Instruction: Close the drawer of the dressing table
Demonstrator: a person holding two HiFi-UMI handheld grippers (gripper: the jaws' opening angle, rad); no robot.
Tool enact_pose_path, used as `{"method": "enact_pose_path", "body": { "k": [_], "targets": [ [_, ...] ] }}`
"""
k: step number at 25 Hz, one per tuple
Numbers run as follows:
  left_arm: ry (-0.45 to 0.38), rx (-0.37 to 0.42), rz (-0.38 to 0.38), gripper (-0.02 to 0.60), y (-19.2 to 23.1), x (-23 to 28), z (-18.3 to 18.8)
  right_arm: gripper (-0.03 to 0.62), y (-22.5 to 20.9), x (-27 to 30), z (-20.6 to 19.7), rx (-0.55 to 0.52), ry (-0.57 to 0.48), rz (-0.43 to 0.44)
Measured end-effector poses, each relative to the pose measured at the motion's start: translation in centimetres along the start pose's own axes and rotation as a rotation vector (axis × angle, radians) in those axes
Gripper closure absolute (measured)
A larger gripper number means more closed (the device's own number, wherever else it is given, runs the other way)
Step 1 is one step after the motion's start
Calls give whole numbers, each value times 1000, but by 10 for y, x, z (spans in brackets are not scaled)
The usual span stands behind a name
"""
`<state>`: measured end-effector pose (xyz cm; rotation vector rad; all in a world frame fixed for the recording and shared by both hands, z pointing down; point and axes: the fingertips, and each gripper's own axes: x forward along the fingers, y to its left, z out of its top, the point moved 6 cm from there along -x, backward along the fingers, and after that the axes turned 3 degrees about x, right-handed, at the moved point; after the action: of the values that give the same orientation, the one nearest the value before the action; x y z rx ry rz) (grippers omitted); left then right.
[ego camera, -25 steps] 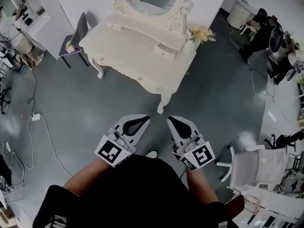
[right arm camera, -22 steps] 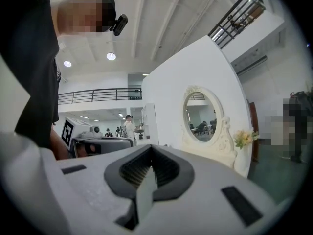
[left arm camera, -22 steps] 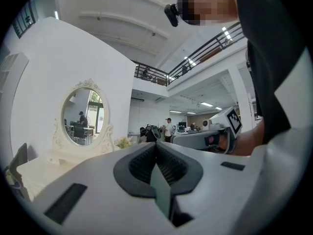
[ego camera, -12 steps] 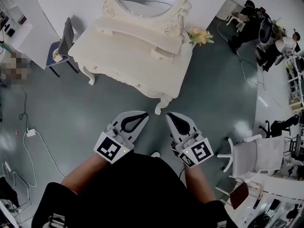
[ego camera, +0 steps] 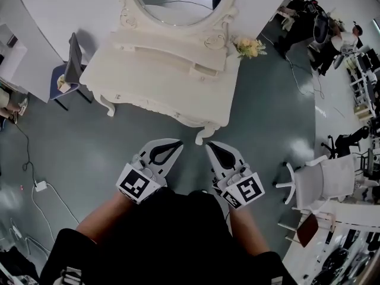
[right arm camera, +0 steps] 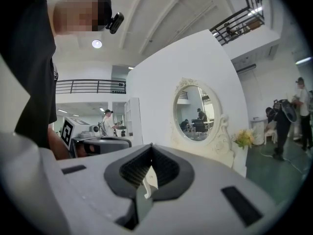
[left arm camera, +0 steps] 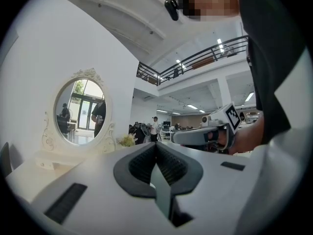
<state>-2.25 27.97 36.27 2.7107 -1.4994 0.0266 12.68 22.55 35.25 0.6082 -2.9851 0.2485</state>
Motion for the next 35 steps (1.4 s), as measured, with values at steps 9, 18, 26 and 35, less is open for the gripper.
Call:
{"method": "enact_pose_path", "body": {
  "k": [9,18,26,35],
  "targets": [
    [27,-30,1,588,38,-12,-12,592,6,29,-6,6,41,-16],
    [38,-8,32,588,75,22,-15,592,-43,66,-5,12,22,5],
    [44,16,53,588,114,80,-1,592,-103,98,16,5,-5,33],
    [79,43,45,588,132,156,5,592,-181,102,25,24,-17,29]
  ]
}}
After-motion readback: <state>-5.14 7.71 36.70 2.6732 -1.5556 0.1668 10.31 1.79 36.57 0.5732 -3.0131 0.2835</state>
